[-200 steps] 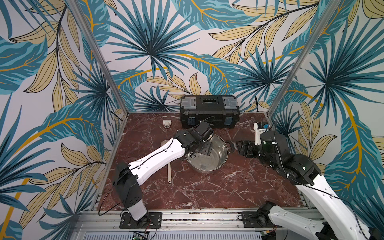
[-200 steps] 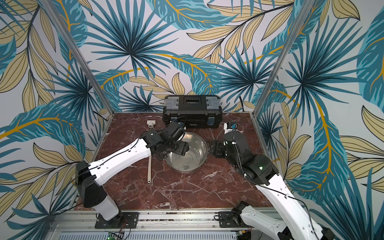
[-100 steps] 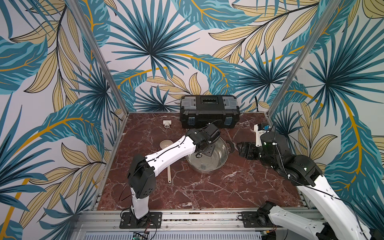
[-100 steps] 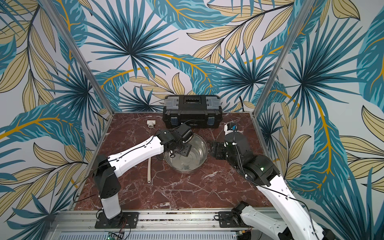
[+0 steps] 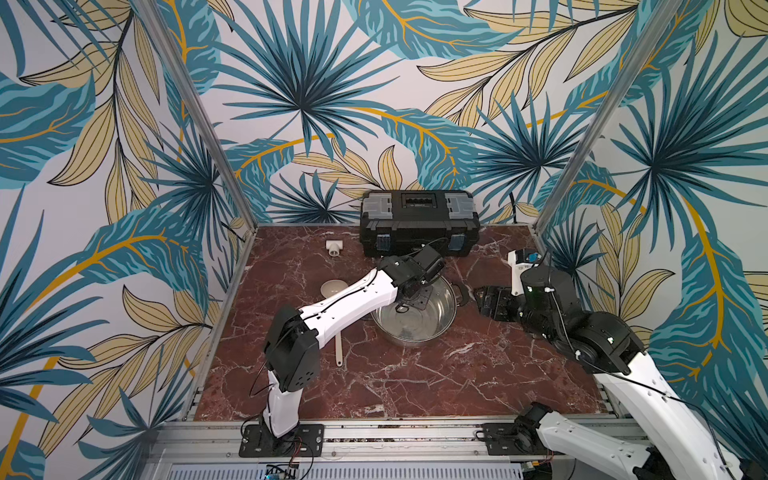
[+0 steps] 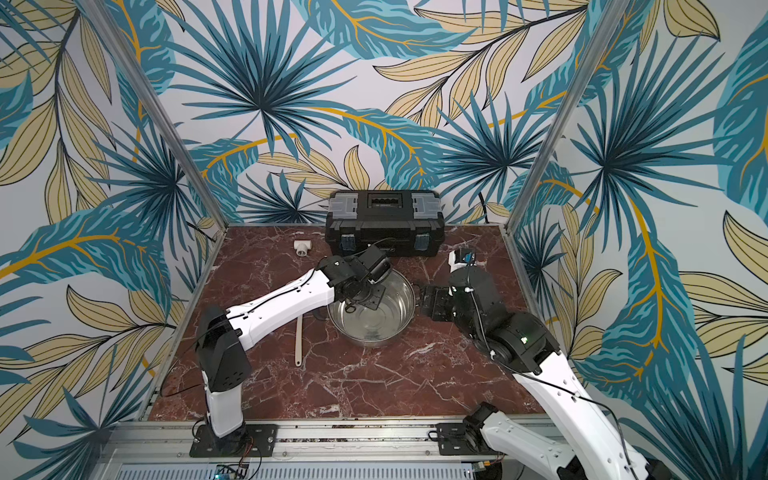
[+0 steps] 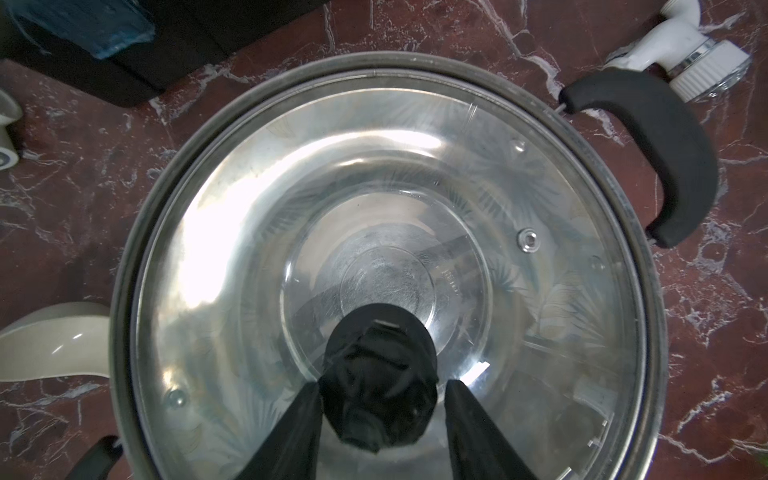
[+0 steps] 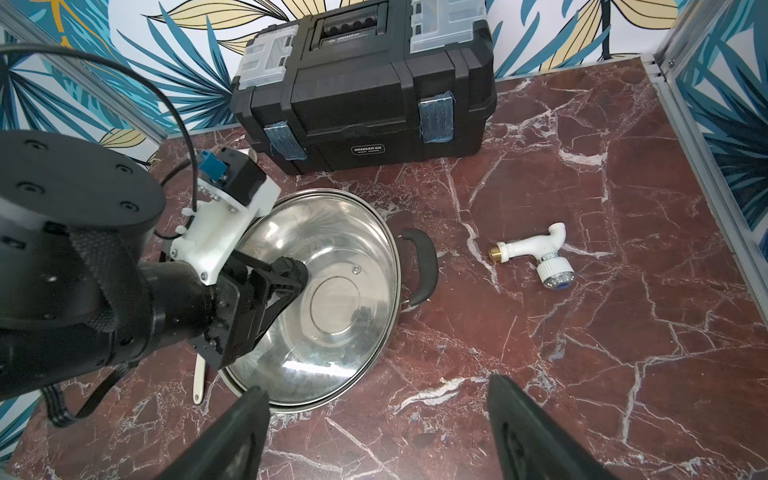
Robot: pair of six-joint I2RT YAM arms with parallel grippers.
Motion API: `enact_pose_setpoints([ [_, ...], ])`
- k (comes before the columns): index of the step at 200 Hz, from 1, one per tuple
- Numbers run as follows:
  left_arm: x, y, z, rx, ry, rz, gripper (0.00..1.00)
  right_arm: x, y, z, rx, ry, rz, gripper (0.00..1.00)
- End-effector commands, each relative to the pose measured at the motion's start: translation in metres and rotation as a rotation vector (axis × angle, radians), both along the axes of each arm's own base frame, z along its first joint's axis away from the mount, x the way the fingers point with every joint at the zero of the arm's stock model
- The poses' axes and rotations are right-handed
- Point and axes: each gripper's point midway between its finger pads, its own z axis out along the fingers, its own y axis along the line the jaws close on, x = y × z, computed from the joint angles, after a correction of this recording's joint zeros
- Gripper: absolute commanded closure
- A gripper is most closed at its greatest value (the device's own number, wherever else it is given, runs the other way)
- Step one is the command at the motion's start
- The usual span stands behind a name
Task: Stir the soup with a spoon
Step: Pick up the lid from the pan.
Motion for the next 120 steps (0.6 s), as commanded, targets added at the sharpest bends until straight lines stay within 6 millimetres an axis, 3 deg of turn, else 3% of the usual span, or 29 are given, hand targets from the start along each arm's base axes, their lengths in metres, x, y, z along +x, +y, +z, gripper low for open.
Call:
enact_pose_setpoints([
  [1,0.003,-0.007,0.008,-0.020,-0.010,0.001,0.50,-0.002,-0.002,-0.005,0.007,0.005,-0.013,0.13],
  [50,0.001,-0.005,-0.003,-0.008,0.003,0.005,0.51,-0.004,-0.004,-0.008,0.007,0.005,-0.019,0.13],
  [79,0.001,-0.010,-0.002,-0.034,0.008,-0.003,0.64,-0.005,-0.006,-0.011,0.004,0.007,-0.025,0.13],
  [99,0.000,-0.011,0.005,-0.049,0.003,-0.006,0.72,-0.006,-0.008,-0.011,0.001,0.008,-0.028,0.13],
  [120,0.001,-0.010,0.027,-0.077,-0.041,-0.003,0.77,-0.006,-0.008,-0.010,-0.002,0.005,-0.029,0.13],
])
